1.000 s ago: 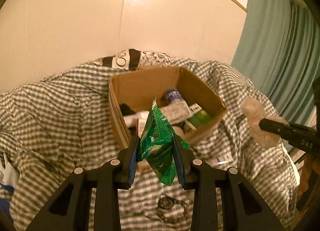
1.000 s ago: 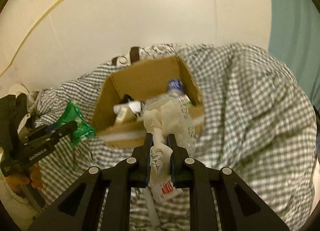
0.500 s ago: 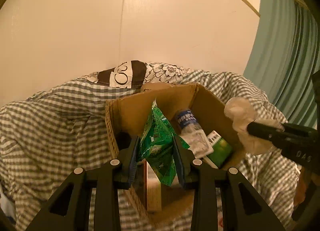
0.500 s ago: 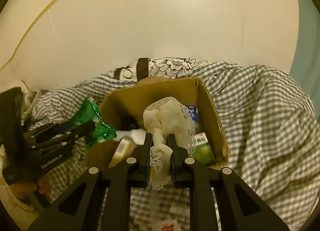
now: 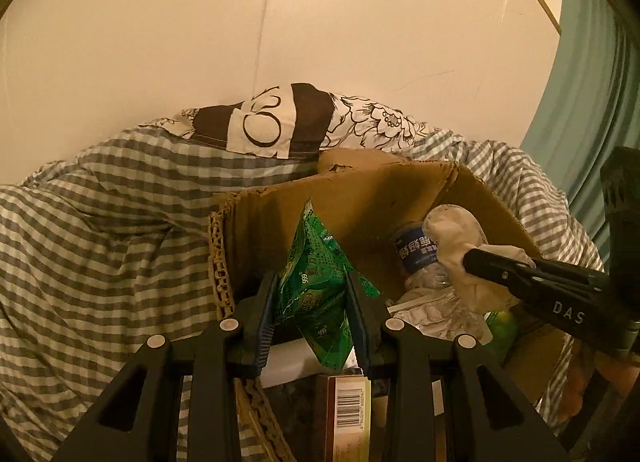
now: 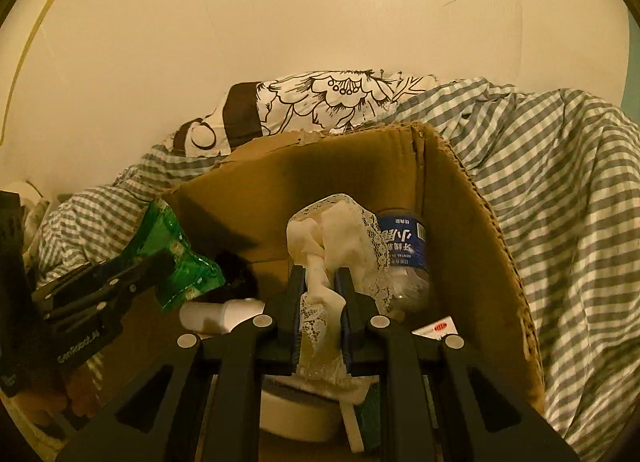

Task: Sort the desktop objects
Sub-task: 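Carry snack bag and lace cloth over the cardboard box and release them, then grasp the black hair tie with left tool while right tool grasps white tube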

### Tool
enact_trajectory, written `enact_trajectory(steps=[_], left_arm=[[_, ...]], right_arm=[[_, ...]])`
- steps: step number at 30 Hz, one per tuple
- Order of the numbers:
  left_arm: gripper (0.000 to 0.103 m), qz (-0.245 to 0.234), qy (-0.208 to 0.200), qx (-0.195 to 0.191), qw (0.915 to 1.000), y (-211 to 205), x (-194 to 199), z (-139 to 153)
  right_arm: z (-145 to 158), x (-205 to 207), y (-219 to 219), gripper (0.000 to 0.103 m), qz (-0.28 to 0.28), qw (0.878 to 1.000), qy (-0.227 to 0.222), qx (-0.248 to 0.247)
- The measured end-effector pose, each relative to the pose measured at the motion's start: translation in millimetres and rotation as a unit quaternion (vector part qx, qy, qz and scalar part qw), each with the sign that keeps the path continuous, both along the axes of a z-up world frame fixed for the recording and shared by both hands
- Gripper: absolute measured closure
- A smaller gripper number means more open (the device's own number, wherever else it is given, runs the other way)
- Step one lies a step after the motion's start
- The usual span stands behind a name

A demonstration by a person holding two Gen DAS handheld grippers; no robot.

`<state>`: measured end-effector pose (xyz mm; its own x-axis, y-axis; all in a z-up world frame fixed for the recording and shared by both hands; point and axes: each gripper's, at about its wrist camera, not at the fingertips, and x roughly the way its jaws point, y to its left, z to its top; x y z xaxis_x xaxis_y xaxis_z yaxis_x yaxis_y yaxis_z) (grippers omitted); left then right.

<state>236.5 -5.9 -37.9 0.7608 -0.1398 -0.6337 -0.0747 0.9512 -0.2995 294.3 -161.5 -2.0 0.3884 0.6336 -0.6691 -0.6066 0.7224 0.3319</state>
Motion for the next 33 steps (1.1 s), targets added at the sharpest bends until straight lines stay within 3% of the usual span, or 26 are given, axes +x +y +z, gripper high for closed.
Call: enact_trajectory(steps=[2, 3, 5, 8, 16, 22, 28, 33], left_arm=[[0.067, 0.002, -0.005, 0.009, 0.9999, -3, -1, 1], [0.062, 0.005, -0.008, 0.013, 0.9999, -4, -3, 2], [0.03, 0.013, -0.017, 0.015, 0.9997, -5, -7, 5], [0.012, 0.024, -0.028, 0.02, 0.9991, -10, -16, 16], [0.012, 0.03, -0.036, 0.021, 0.9987, -22, -71, 58], [0.008, 0.032, -0.044, 0.028, 0.9981, -31, -140, 73], [0.005, 0.036, -0.004, 0.006, 0.9993, -42, -190, 37], [0.005, 0.011, 0.057, 0.007, 0.9983, -72, -212, -16]], right_arm=[[4, -3, 0, 0.087, 0.0, 1.0, -0.007, 0.001], [6, -6, -1, 0.077, -0.001, 1.0, -0.01, 0.004], [14, -12, -5, 0.058, -0.005, 1.0, -0.019, 0.001], [31, -24, -16, 0.047, -0.015, 0.999, -0.04, -0.003], [76, -77, -62, 0.046, -0.015, 0.998, -0.066, -0.011], [83, -130, -100, 0.046, -0.011, 0.997, -0.066, -0.024], [59, -173, -139, 0.046, -0.025, 0.997, -0.053, -0.046], [12, -200, -156, 0.046, -0.017, 0.999, 0.005, -0.05]])
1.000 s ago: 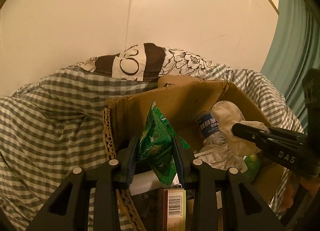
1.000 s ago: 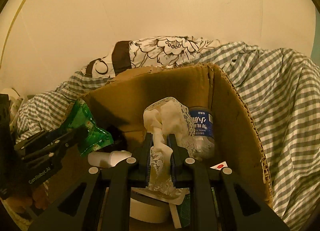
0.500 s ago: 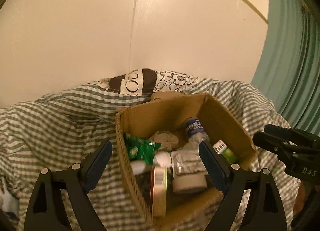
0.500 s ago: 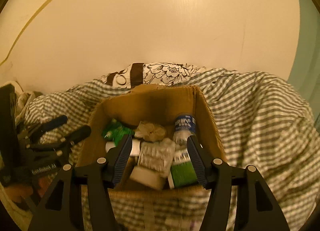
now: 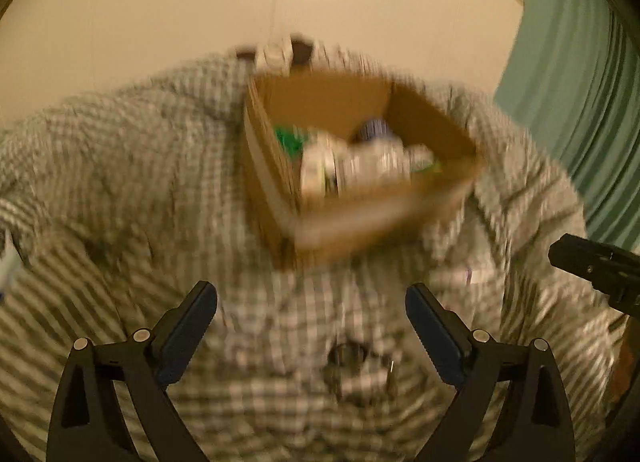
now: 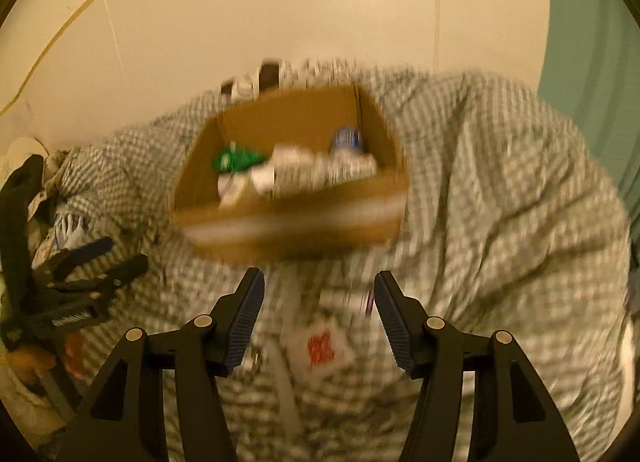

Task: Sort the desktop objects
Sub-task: 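Grasp the black hair tie with left tool while right tool grasps white tube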

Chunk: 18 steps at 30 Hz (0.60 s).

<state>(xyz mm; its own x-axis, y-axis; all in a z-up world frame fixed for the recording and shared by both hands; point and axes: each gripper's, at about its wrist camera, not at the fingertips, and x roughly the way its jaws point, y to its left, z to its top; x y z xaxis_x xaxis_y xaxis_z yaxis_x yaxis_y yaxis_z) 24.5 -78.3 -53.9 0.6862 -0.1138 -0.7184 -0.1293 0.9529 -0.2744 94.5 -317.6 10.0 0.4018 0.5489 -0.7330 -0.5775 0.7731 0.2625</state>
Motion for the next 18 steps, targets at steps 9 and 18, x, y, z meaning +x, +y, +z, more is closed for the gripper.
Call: enact_trajectory(steps=[9, 18], left_arm=[[0.005, -0.075, 0.104, 0.028, 0.9913, -45, 13, -66], [0.011, -0.1, 0.14, 0.003, 0.9851, -55, 31, -92]], right_arm=[[-94, -25, 42, 0.063, 0.079, 0.988, 0.105, -0.085], [-131, -22, 61, 0.063, 0.105, 0.975, 0.155, -0.123]])
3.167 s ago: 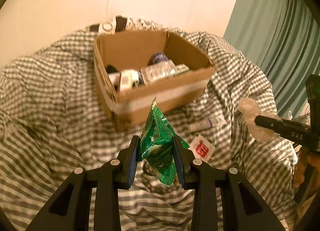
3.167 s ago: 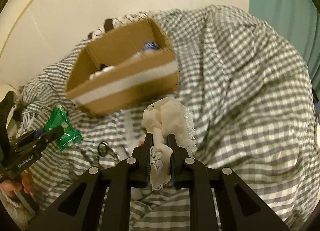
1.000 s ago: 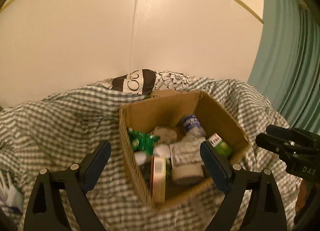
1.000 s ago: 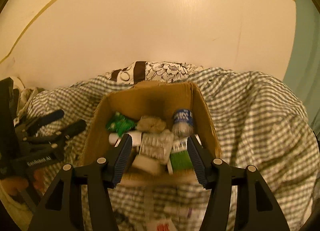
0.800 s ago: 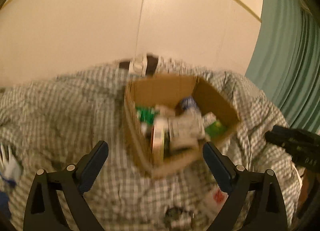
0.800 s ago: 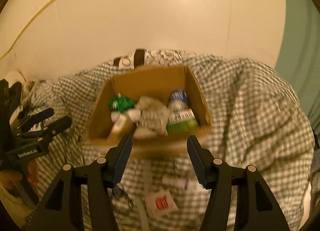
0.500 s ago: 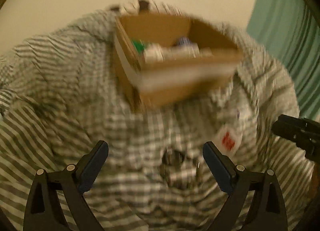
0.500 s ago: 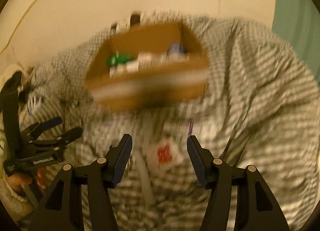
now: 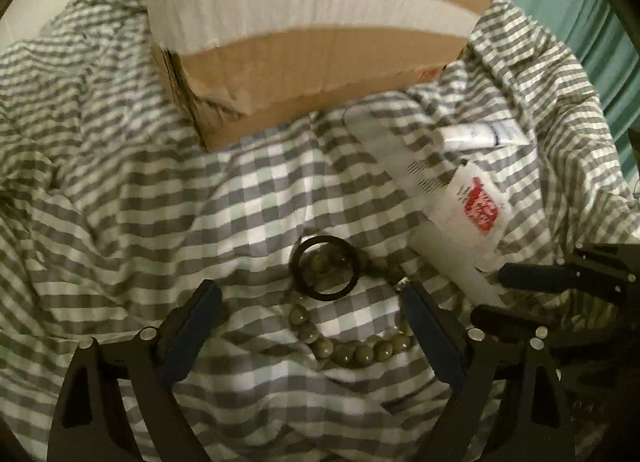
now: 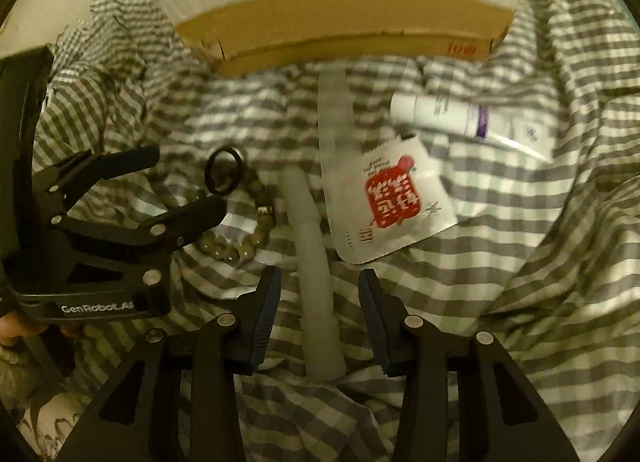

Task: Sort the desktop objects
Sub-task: 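Grasp the black hair tie with left tool while right tool grasps white tube, then carry hair tie and white tube over the cardboard box and release them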

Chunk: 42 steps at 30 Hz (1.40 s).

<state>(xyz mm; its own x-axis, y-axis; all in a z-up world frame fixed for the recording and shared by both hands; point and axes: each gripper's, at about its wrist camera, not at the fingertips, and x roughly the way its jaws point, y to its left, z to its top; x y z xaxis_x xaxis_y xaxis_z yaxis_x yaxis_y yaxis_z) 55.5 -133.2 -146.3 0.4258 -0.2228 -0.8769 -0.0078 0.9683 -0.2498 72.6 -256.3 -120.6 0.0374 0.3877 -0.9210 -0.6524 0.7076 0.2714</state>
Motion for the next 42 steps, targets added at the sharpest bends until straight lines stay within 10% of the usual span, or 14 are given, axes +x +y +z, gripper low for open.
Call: enact_trajectory(steps=[8, 14, 42], left_arm=[[0.077, 0.024, 0.02, -0.042, 0.9986, 15, 4, -12], [0.097, 0.017, -0.01, -0.046, 0.9987, 16, -5, 0], [0.098, 0.003, -0.171, -0.059, 0.9834, 20, -33, 112]], right_arm=[[-10, 0, 7, 0.088, 0.009, 1.0, 0.001, -0.019], [-5, -2, 3, 0.089, 0.002, 1.0, -0.01, -0.018], [129, -2, -40, 0.091, -0.091, 0.98, -0.139, 0.107]])
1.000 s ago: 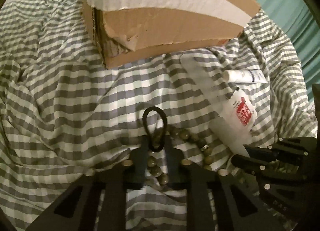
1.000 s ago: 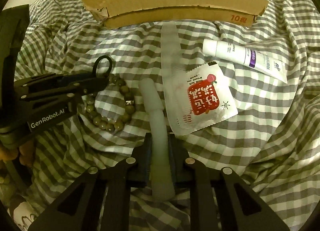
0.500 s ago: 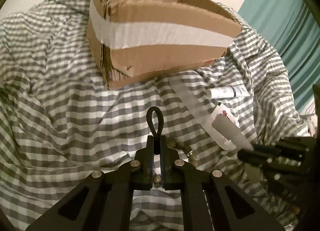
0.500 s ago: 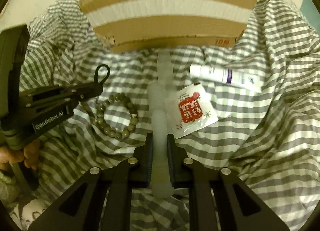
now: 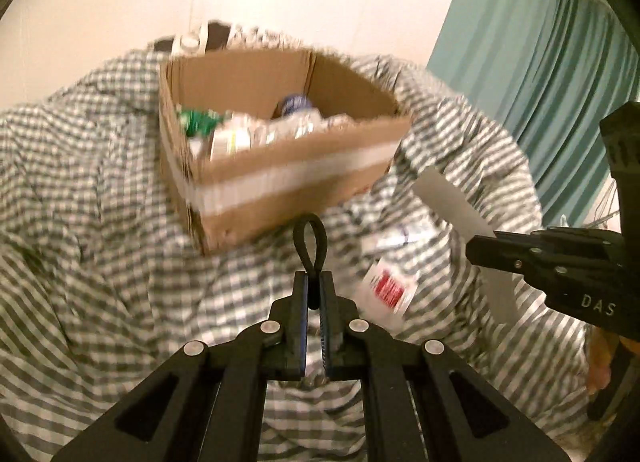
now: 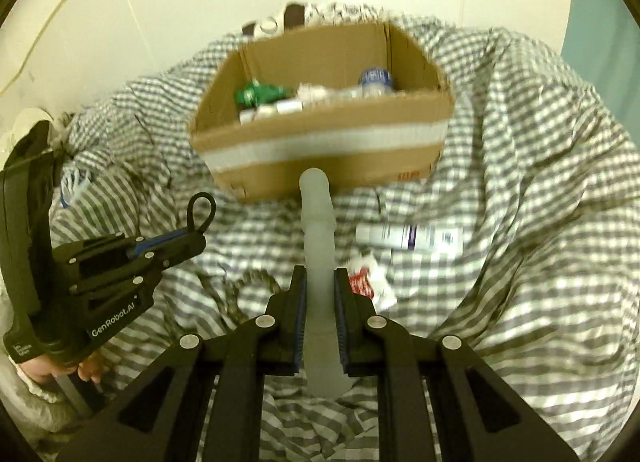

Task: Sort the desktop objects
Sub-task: 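Carry hair tie and white tube over the cardboard box and release them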

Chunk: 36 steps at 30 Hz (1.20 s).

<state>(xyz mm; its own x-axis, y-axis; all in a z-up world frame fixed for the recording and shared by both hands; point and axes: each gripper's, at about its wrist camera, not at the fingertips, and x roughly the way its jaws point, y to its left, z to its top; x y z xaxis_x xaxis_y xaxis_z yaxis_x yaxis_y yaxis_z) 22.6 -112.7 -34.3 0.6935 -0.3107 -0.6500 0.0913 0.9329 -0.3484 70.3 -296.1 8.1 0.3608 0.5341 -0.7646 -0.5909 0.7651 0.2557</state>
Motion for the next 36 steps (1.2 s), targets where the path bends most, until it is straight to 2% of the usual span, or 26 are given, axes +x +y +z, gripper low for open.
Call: enact_trajectory(steps=[8, 12, 19, 27, 36], left_arm=[[0.098, -0.003, -0.05, 0.017, 0.9986, 13, 19, 53], [0.098, 0.009, -0.072, 0.039, 0.9966, 21, 31, 73], [0.098, 0.033, -0.088, 0.03, 0.9952, 43, 51, 85], [0.098, 0.047, -0.085, 0.024, 0.9949, 62, 91, 79], [0.098, 0.049, -0.055, 0.029, 0.9969, 69, 164, 42]], right_arm=[[53, 18, 12, 0.091, -0.008, 0.999, -0.047, 0.015], [77, 30, 23, 0.091, -0.008, 0.997, -0.075, 0.018], [98, 55, 38, 0.091, -0.013, 0.994, -0.1, 0.035], [89, 104, 58, 0.091, -0.018, 0.995, -0.088, 0.053], [45, 175, 90, 0.09, -0.017, 0.996, -0.055, 0.064]])
